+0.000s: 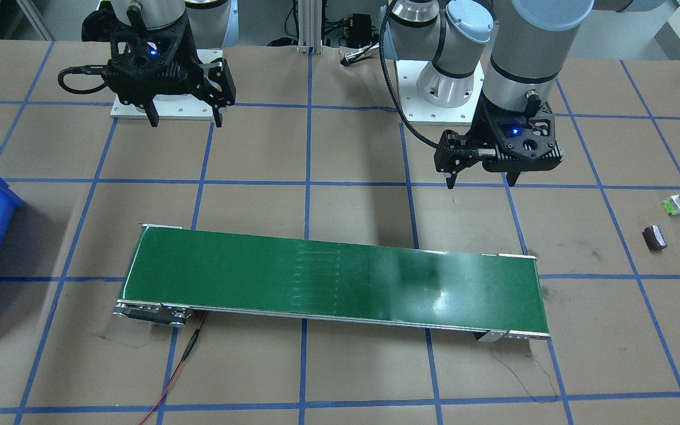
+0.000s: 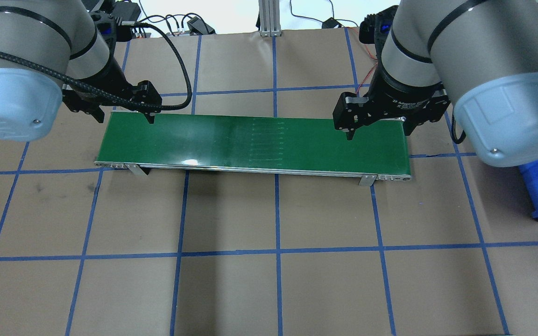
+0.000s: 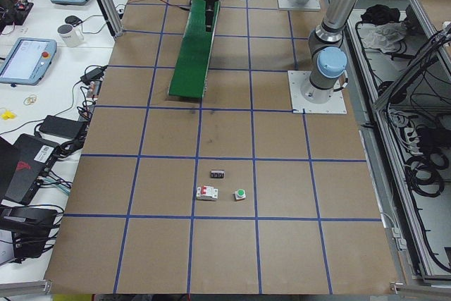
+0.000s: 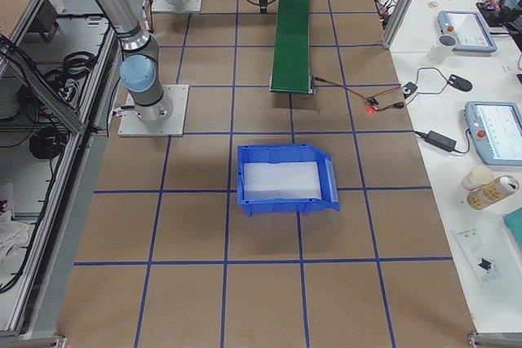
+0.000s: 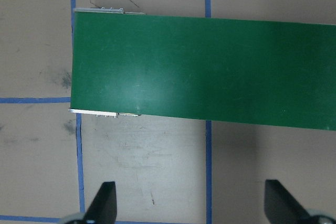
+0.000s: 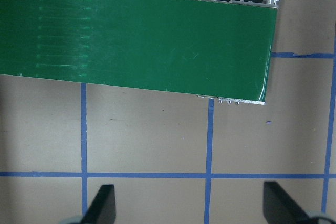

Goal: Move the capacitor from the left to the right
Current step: 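Move the left gripper off the belt toward the brown capacitor beside it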

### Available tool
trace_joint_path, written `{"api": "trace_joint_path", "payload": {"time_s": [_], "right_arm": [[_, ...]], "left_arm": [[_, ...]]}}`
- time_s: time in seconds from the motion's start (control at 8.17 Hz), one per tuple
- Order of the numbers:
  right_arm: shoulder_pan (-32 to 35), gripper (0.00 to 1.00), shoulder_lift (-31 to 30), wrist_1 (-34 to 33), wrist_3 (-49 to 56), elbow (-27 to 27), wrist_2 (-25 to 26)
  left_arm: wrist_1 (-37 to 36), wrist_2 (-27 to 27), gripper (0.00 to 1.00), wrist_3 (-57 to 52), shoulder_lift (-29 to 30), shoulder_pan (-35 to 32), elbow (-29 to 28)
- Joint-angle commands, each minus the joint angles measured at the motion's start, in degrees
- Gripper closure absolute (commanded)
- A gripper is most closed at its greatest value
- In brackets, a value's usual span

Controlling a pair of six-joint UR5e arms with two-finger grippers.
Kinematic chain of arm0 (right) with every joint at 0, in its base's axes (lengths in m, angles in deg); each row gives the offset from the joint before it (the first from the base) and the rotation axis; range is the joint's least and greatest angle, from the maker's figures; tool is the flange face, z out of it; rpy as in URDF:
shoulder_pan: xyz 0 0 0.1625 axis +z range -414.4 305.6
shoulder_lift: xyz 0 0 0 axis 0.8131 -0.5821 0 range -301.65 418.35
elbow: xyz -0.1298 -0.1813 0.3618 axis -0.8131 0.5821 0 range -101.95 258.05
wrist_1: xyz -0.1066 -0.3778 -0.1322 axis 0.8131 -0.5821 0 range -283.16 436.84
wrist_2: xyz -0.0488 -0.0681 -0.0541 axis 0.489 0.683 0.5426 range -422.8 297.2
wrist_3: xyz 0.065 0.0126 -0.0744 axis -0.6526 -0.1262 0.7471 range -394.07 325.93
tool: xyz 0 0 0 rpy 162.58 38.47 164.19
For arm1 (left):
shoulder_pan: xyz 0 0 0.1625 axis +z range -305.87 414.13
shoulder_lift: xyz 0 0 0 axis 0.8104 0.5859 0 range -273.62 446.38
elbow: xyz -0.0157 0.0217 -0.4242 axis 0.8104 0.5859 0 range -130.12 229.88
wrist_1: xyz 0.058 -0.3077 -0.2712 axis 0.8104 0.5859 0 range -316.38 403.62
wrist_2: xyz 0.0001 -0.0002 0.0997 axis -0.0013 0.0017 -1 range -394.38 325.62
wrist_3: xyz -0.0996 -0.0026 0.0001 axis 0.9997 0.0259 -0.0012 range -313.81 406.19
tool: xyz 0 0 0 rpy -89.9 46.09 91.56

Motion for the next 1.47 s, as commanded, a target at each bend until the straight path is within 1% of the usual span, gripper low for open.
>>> {"api": "trace_joint_path", "payload": {"time_s": [0.0, 0.12, 0.24, 0.37, 0.49, 0.61, 0.73, 0.86, 0.98, 1.1, 1.22, 1.35], "right_arm": [[0.0, 0.00, 0.0, 0.0, 0.0, 0.0, 0.0], [0.0, 0.00, 0.0, 0.0, 0.0, 0.0, 0.0], [0.0, 0.00, 0.0, 0.0, 0.0, 0.0, 0.0], [0.0, 0.00, 0.0, 0.0, 0.0, 0.0, 0.0], [0.0, 0.00, 0.0, 0.1, 0.0, 0.0, 0.0], [0.0, 0.00, 0.0, 0.1, 0.0, 0.0, 0.0], [0.0, 0.00, 0.0, 0.1, 0.0, 0.0, 0.0], [0.0, 0.00, 0.0, 0.1, 0.0, 0.0, 0.0], [0.0, 0.00, 0.0, 0.1, 0.0, 0.0, 0.0], [0.0, 0.00, 0.0, 0.1, 0.0, 0.0, 0.0], [0.0, 0.00, 0.0, 0.1, 0.0, 0.0, 0.0], [0.0, 0.00, 0.0, 0.1, 0.0, 0.0, 0.0]], "left_arm": [[1.9, -0.4, 0.00, -2.6, -0.4, 0.0, 0.1], [3.9, -0.7, 0.00, -8.4, -0.2, 1.5, -0.5], [3.5, -1.2, 0.00, -13.7, -0.2, 4.4, -0.7], [4.3, -1.0, 0.00, -16.7, -0.4, 10.0, -0.7], [4.6, -0.9, 0.00, -19.1, -0.7, 13.7, -0.8], [4.0, -1.1, 0.00, -25.4, -0.8, 16.7, -0.7], [3.6, -0.4, 0.00, -31.4, -0.4, 22.0, -0.7], [1.7, -0.1, 0.00, -32.0, 1.2, 30.5, 0.0], [-1.1, 1.9, 0.00, -32.7, 4.5, 37.3, 0.1], [-5.5, 2.1, 0.00, -34.2, 9.6, 40.7, 0.0], [-11.4, 1.6, 0.00, -35.2, 13.1, 42.0, 0.1], [-12.7, 1.6, 0.00, -36.4, 15.6, 43.8, -0.1]]}}
